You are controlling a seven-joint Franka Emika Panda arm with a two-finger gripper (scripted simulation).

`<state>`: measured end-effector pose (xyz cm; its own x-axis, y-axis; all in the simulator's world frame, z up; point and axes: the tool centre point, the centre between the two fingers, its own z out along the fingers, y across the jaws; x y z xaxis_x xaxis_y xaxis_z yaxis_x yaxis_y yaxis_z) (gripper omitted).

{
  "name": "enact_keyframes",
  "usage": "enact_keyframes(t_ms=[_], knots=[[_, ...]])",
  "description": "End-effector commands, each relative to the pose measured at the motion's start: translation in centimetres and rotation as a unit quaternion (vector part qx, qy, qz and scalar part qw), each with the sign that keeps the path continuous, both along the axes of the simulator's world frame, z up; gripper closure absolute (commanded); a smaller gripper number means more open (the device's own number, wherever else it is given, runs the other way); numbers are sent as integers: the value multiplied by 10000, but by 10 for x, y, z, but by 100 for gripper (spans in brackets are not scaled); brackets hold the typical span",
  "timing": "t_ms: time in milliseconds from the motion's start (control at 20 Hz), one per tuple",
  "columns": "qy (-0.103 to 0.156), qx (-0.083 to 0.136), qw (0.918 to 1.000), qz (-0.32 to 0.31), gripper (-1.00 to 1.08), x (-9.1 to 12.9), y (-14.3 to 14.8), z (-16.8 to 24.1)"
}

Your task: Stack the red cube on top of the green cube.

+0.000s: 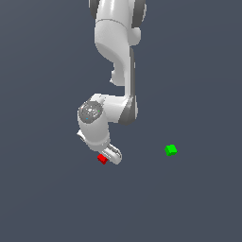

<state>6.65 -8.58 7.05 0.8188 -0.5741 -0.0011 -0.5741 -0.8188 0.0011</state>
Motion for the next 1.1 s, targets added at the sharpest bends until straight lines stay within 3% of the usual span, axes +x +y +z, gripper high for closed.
enact_keyframes(t_ms=[0, 950, 1000, 1050], knots=[[-8, 1, 10000, -41, -92, 1, -1, -1], [-7, 2, 10000, -45, -92, 1, -2, -51], [-7, 2, 10000, -45, 108, 1, -2, -51], [-7, 2, 10000, -45, 108, 1, -2, -51]])
